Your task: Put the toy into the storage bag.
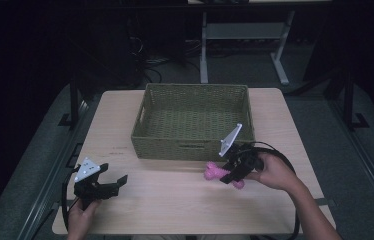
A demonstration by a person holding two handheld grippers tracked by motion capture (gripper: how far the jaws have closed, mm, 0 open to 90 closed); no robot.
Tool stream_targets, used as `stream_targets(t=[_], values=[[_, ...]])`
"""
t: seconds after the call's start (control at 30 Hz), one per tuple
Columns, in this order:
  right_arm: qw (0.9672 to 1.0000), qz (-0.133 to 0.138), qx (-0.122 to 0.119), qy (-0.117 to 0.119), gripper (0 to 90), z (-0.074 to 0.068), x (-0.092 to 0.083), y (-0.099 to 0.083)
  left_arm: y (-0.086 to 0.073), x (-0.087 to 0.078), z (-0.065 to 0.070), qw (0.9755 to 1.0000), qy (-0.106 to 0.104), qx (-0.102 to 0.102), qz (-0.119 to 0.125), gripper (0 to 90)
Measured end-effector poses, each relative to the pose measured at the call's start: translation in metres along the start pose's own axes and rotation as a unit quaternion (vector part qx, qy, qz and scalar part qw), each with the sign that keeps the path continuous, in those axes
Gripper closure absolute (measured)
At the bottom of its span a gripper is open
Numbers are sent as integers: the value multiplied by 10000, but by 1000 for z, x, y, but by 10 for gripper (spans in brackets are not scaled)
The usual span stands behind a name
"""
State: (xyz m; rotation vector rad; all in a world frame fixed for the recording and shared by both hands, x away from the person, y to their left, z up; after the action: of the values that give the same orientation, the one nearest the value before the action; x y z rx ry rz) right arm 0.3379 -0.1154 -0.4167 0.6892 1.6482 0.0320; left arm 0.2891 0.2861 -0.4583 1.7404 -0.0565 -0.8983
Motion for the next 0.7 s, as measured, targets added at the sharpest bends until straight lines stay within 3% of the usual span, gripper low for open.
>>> stream_targets(t=[0.7], values=[[9998,178,22,-103,580,17,-43,21,0,1,0,10000,0,9,-6,134]])
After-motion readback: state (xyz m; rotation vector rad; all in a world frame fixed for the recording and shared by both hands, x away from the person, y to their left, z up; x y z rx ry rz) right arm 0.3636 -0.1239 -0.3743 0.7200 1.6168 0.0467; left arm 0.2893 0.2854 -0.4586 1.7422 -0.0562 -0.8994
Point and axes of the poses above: each handheld gripper's, and its own axes: x roughly forward along the jaws, y roughly out of its top, z roughly to its right, the point moved 4 cm from there along x, roughly forward along the jaws, and after that the axes turned 9 degrees about x, right-handed, at the moved point
